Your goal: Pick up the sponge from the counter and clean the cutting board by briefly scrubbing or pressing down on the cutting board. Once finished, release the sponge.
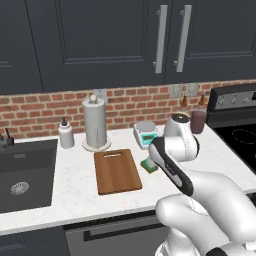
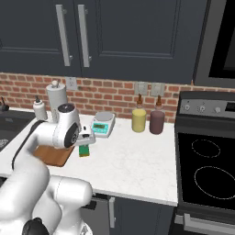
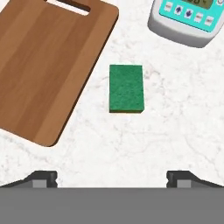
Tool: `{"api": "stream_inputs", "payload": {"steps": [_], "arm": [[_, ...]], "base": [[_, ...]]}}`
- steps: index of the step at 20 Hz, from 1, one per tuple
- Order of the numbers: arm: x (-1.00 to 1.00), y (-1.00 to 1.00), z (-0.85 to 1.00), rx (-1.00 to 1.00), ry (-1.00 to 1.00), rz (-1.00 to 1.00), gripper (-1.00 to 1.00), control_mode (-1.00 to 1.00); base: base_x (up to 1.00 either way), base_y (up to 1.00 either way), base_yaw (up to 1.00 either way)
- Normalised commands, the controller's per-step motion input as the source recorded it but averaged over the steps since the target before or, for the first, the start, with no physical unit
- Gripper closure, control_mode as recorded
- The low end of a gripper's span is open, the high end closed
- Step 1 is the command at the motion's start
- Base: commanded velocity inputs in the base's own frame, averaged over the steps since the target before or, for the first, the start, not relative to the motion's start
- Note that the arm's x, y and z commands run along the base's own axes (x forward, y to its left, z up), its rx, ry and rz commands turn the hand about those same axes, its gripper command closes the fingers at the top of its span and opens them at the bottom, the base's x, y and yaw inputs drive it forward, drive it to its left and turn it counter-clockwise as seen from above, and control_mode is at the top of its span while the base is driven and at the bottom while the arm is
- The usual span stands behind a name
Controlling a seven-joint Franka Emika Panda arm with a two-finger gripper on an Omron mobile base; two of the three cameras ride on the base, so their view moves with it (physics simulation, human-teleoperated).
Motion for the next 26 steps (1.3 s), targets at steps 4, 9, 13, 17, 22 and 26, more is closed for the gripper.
{"api": "stream_inputs", "payload": {"steps": [4, 9, 13, 17, 22, 26], "arm": [[0.52, 0.15, -0.21, 0.0, 0.06, 0.0, -1.0, -1.0], [0.47, 0.16, -0.38, 0.0, 0.0, 0.0, -1.0, -1.0], [0.41, 0.04, -0.36, 0.0, 0.03, 0.0, -1.0, -1.0], [0.23, 0.0, -0.26, 0.0, 0.01, 0.0, -1.0, -1.0], [0.22, 0.0, -0.26, 0.0, 0.06, 0.0, -1.0, -1.0], [0.11, 0.02, -0.23, 0.0, 0.02, 0.0, -1.0, -1.0]], "base": [[0.0, 0.0, 0.0], [0.0, 0.0, 0.0], [0.0, 0.0, 0.0], [0.0, 0.0, 0.0], [0.0, 0.0, 0.0], [0.0, 0.0, 0.0]]}}
